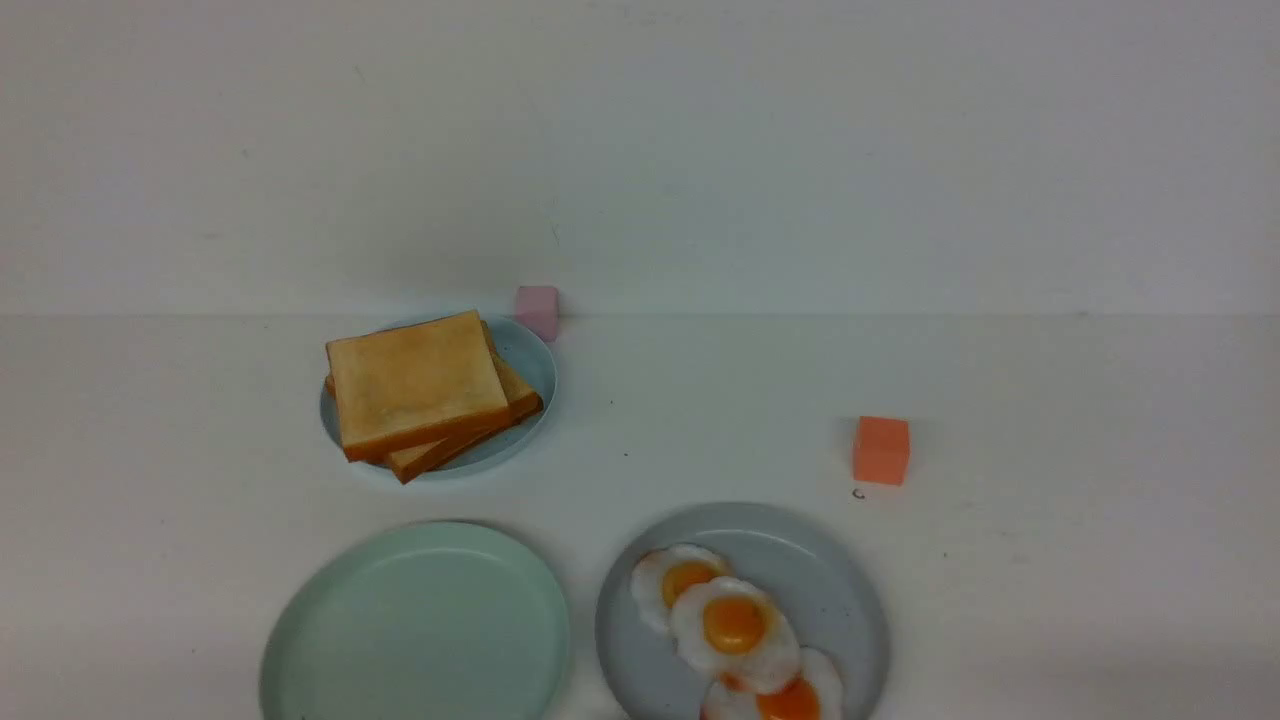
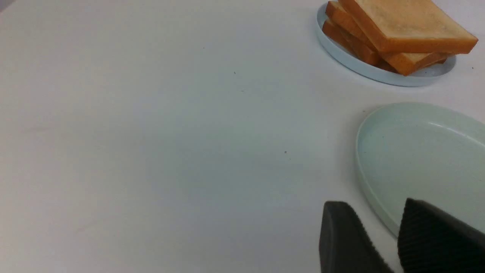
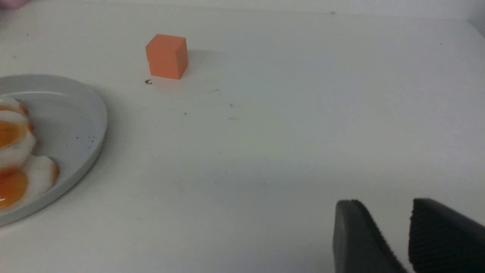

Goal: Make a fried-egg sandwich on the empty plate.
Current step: Use the left arm to grab a slice of bread

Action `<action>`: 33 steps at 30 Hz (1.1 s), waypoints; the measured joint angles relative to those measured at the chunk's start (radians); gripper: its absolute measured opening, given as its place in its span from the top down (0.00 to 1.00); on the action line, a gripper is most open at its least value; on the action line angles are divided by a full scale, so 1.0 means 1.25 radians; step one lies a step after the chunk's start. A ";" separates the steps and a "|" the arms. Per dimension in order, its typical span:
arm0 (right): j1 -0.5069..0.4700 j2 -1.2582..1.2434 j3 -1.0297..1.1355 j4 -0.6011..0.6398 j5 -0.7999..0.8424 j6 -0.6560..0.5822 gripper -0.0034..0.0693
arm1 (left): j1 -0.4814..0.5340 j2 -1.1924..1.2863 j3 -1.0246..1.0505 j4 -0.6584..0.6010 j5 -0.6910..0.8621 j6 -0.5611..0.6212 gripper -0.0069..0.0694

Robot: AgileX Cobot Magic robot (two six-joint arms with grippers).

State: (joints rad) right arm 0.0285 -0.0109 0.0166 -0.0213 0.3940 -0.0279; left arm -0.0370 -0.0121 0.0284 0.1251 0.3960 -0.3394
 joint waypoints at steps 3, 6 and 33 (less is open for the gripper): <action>0.000 0.000 0.000 0.000 0.000 0.000 0.62 | 0.000 0.000 0.000 0.000 0.000 0.000 0.60; 0.000 0.000 0.000 0.000 0.000 0.000 0.62 | 0.000 0.000 0.000 0.000 0.000 0.000 0.60; 0.009 -0.001 0.001 -0.018 -0.016 0.000 0.62 | 0.000 0.000 0.000 0.008 -0.002 0.000 0.60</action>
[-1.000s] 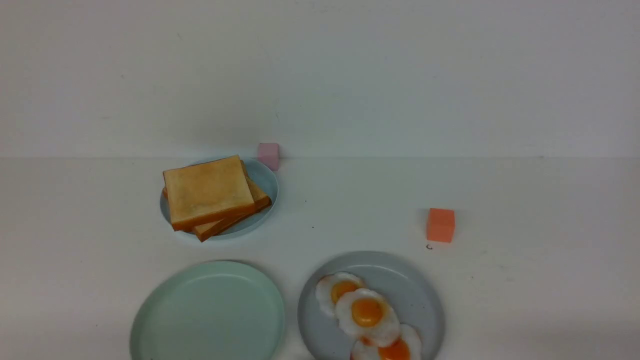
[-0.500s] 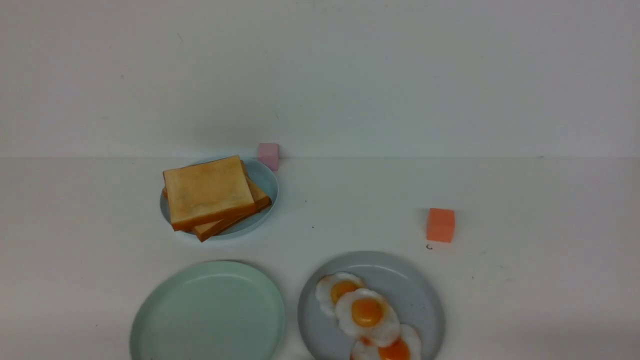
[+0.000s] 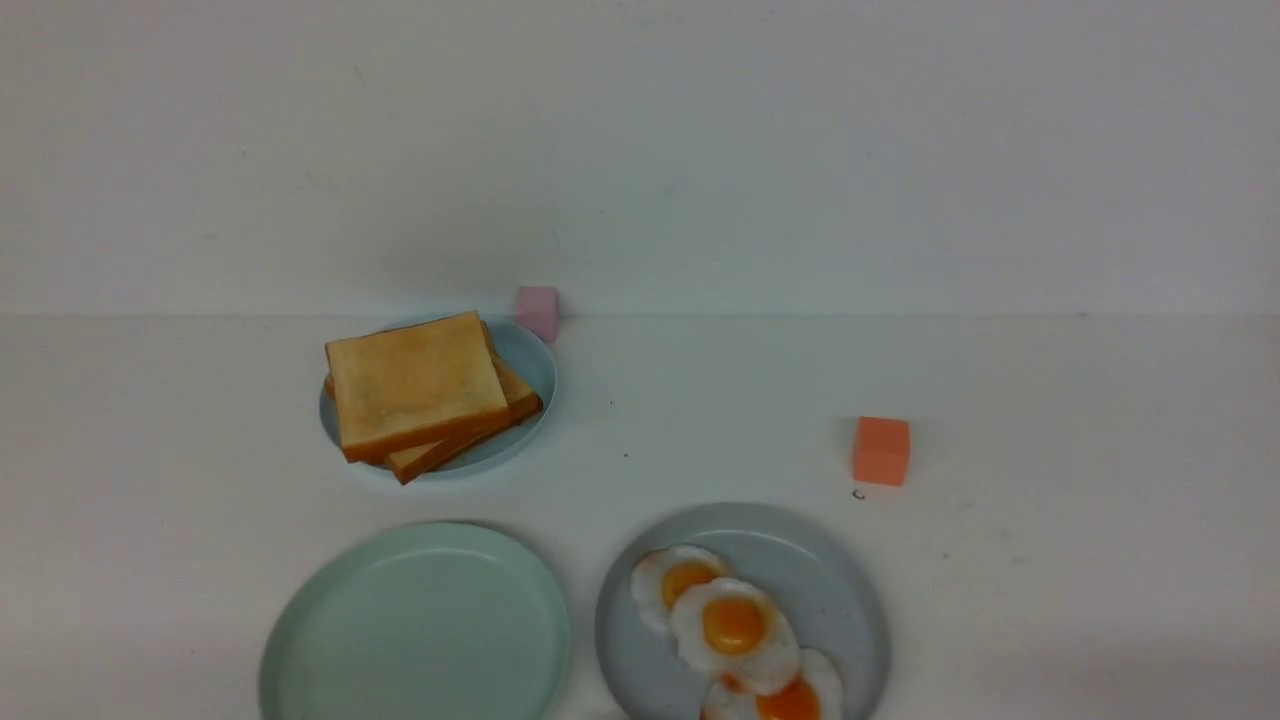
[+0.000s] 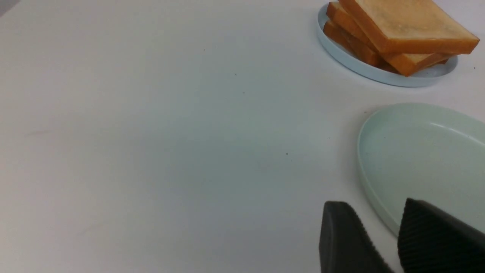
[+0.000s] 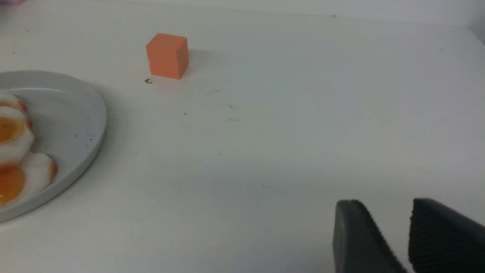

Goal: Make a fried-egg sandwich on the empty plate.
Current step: Use the left arm to grab a slice of bread

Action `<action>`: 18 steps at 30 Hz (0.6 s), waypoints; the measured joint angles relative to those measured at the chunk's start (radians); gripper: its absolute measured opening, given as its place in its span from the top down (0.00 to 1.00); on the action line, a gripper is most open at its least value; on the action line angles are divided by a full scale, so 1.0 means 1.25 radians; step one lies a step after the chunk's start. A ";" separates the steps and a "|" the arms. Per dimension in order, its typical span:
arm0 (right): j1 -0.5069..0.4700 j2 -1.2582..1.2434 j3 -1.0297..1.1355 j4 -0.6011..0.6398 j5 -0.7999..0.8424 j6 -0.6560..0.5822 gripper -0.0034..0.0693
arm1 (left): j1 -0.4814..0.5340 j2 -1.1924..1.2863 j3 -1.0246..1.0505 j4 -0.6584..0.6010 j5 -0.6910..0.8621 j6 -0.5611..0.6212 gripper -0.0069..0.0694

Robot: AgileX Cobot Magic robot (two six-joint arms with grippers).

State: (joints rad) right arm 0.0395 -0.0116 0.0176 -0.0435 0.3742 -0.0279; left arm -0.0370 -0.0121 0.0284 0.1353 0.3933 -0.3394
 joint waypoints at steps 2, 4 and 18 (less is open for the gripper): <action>0.000 0.000 0.005 0.000 -0.029 0.004 0.62 | 0.000 0.000 0.000 0.001 -0.011 0.000 0.60; 0.000 0.000 0.008 0.003 -0.091 0.028 0.62 | 0.000 0.000 0.000 0.001 -0.049 -0.001 0.60; 0.000 0.000 0.008 0.014 -0.482 0.202 0.62 | 0.000 0.000 0.002 -0.059 -0.351 -0.095 0.60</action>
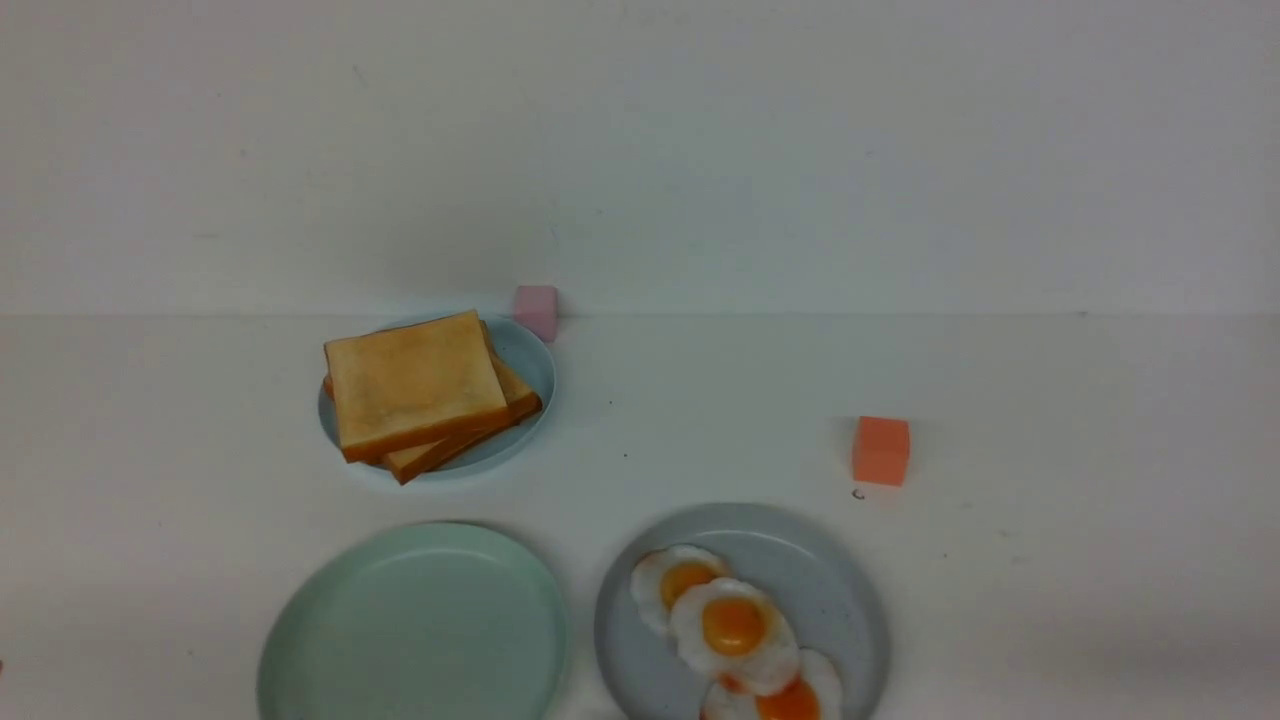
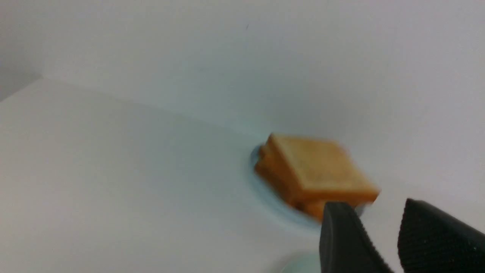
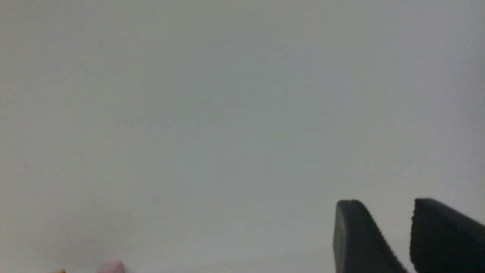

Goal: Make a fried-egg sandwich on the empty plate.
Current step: Use the left arm to grab a slice of bread

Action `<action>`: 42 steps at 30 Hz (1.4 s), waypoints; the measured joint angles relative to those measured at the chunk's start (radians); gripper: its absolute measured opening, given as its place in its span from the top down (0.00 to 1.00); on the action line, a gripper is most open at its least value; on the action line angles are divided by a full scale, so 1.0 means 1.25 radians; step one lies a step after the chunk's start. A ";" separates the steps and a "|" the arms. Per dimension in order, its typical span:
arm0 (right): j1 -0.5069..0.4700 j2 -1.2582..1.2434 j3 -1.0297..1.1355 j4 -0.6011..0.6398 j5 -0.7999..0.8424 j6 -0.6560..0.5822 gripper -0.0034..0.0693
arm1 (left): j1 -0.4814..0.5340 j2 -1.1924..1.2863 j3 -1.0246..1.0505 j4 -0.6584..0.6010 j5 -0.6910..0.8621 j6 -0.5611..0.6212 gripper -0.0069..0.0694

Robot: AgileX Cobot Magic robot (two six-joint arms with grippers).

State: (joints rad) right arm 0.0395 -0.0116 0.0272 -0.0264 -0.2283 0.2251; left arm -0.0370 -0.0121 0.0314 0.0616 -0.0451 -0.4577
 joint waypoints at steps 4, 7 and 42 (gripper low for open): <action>0.000 0.000 -0.033 0.001 -0.038 0.075 0.62 | 0.000 0.000 -0.011 -0.035 -0.166 -0.051 0.60; 0.000 0.026 -0.154 -0.007 0.028 0.116 0.62 | 0.000 0.000 -0.103 -0.049 -0.153 -0.074 0.60; 0.226 0.754 -0.559 0.347 0.817 -0.264 0.62 | 0.000 0.901 -0.707 -0.389 0.628 0.138 0.60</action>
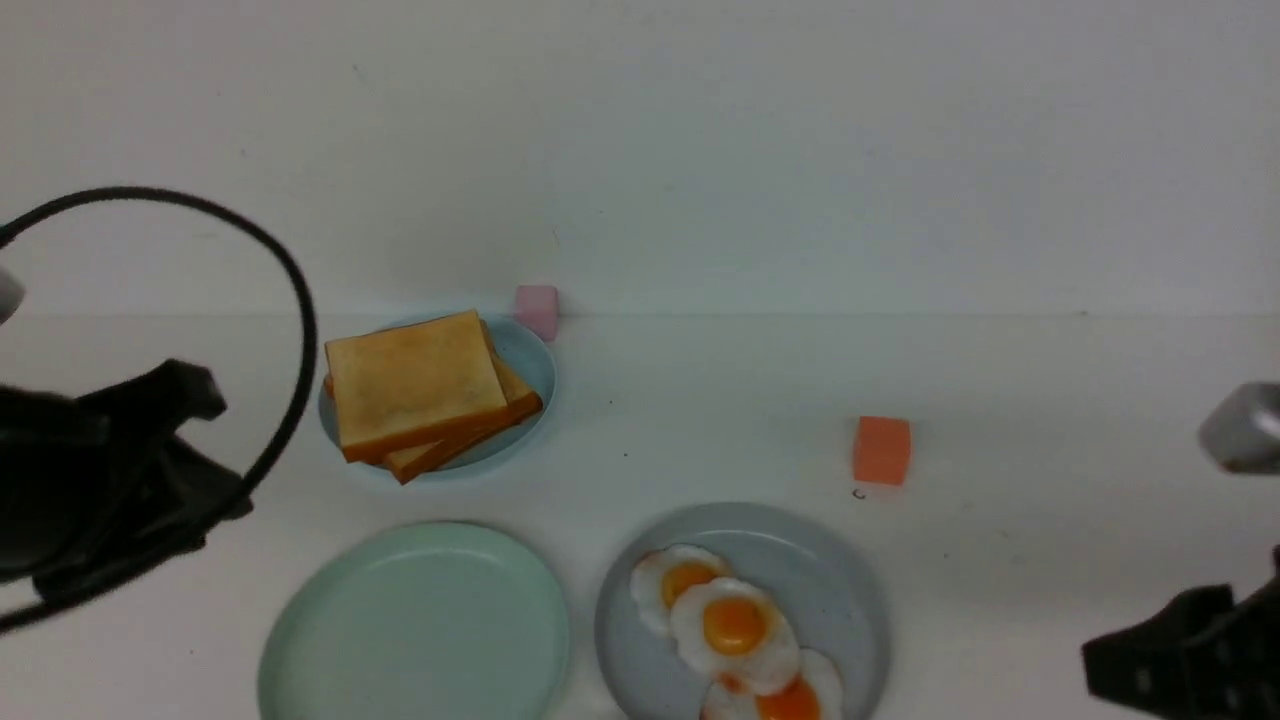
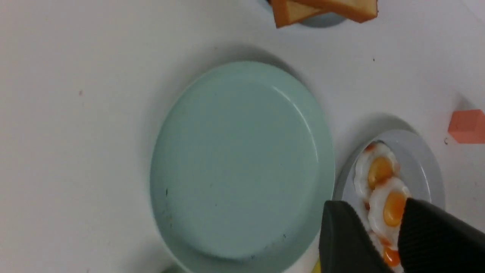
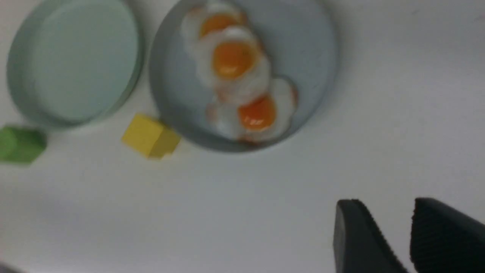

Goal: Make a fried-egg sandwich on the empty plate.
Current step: Use the left arm to grab a slice of bread

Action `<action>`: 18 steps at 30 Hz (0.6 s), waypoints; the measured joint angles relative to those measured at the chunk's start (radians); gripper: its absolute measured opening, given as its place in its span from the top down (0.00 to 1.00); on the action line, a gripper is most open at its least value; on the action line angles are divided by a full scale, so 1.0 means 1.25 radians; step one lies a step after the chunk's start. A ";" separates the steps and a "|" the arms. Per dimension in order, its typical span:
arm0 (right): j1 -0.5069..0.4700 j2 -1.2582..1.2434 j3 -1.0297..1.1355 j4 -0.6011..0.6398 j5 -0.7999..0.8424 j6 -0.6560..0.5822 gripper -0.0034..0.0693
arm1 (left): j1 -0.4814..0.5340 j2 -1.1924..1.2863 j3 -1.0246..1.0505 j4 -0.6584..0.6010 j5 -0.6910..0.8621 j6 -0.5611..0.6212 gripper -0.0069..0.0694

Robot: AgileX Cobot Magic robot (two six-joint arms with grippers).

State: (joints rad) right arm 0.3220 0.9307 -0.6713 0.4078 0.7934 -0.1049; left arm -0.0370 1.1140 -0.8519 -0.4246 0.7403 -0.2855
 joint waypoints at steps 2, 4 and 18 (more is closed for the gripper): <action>0.004 0.028 -0.017 0.055 0.034 -0.083 0.62 | 0.000 0.073 -0.061 -0.003 0.012 0.034 0.60; 0.004 0.051 -0.042 0.099 0.058 -0.142 0.62 | 0.000 0.145 -0.119 0.001 0.018 0.067 0.60; 0.004 0.113 -0.115 0.145 0.094 -0.227 0.62 | 0.001 0.529 -0.362 0.116 0.026 0.177 0.43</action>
State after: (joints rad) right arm 0.3271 1.0718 -0.8153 0.5887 0.9112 -0.3883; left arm -0.0360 1.7751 -1.3044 -0.2799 0.7733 -0.0641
